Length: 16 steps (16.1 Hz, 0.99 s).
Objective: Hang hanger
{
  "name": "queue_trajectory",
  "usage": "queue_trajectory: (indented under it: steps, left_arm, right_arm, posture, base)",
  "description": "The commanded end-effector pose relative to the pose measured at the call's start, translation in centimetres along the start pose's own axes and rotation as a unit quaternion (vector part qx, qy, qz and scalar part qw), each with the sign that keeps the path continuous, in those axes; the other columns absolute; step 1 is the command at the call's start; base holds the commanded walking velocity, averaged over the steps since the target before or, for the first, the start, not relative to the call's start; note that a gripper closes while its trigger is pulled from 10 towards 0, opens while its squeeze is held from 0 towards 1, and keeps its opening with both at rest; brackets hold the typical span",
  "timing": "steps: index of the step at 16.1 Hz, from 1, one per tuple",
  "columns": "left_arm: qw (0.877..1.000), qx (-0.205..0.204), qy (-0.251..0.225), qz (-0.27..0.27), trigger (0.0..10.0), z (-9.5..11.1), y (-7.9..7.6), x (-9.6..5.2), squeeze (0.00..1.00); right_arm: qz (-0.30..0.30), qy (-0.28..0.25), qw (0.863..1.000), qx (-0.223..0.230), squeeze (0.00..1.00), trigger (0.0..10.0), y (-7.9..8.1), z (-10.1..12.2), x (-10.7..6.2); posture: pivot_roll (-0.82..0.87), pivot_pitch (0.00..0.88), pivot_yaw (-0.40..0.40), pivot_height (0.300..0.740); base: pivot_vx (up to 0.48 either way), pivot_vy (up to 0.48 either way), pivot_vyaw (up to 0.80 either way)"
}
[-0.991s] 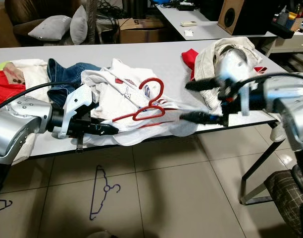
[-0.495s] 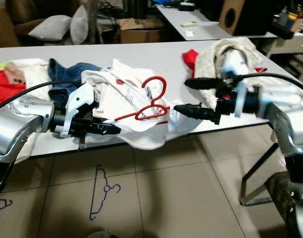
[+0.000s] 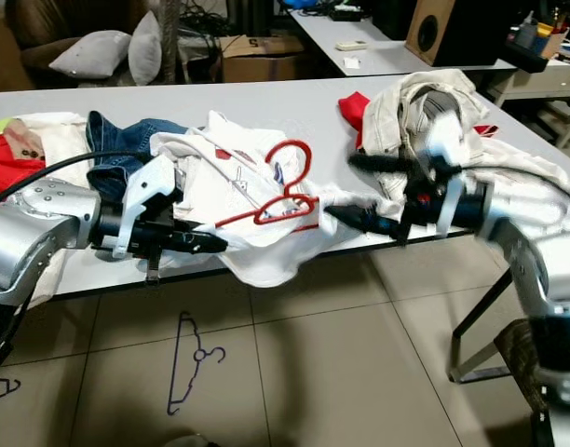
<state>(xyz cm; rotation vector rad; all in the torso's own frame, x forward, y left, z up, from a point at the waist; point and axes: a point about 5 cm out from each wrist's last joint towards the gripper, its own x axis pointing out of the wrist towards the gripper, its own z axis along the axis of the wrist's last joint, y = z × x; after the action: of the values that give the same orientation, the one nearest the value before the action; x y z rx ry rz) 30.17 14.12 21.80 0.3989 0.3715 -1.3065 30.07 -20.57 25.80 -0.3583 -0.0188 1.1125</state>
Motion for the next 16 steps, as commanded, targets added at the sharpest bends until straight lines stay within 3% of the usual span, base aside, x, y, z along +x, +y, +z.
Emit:
queue_trajectory:
  steps: [1,2,3,4,5,9,16]
  left_arm:
    - [0.999,0.040,0.003,-0.009,0.0,1.2,-0.2,0.1,0.00]
    - [0.999,0.049,0.009,-0.012,0.0,1.3,-0.3,0.3,0.00]
    - [0.998,0.055,0.013,-0.015,0.0,1.3,-0.3,0.4,0.00]
    - [0.998,0.062,0.016,-0.015,0.0,1.4,-0.4,0.4,0.00]
    - [0.997,0.068,0.017,-0.016,0.0,1.5,-0.4,0.5,0.00]
    - [0.995,0.091,0.022,-0.026,0.0,1.9,-0.6,0.6,0.00]
    - [0.994,0.103,0.021,-0.030,0.0,2.2,-0.6,0.7,0.00]
  right_arm:
    - [0.027,0.014,0.999,-0.027,0.00,10.0,0.2,0.5,0.7]
    - [0.049,0.026,0.998,-0.040,0.00,10.0,0.2,0.3,1.3]
    - [0.064,0.037,0.996,-0.046,0.00,9.2,0.2,0.1,1.7]
    - [0.090,0.041,0.994,-0.043,0.00,3.9,0.2,-0.2,2.2]
    - [0.114,0.044,0.992,-0.038,0.00,0.0,0.4,-0.3,2.6]
    - [0.162,0.055,0.985,-0.031,0.00,0.0,0.2,-0.6,3.6]
    - [0.213,0.060,0.975,-0.006,0.00,0.0,0.1,-0.6,3.6]
  posture:
    - [-0.07,0.000,-0.002,0.740]
    - [-0.07,0.000,-0.002,0.740]
    - [-0.07,0.000,-0.005,0.740]
    - [-0.06,0.000,-0.008,0.740]
    - [-0.06,0.000,-0.014,0.740]
    - [-0.05,0.000,-0.027,0.740]
    - [-0.05,0.000,-0.029,0.740]
  base:
    - [0.000,0.000,0.00]
    - [0.000,0.000,0.00]
    - [0.000,0.000,0.00]
    - [0.000,0.000,0.00]
    - [0.000,0.000,0.00]
    - [0.000,0.000,0.00]
    - [0.000,0.000,0.00]
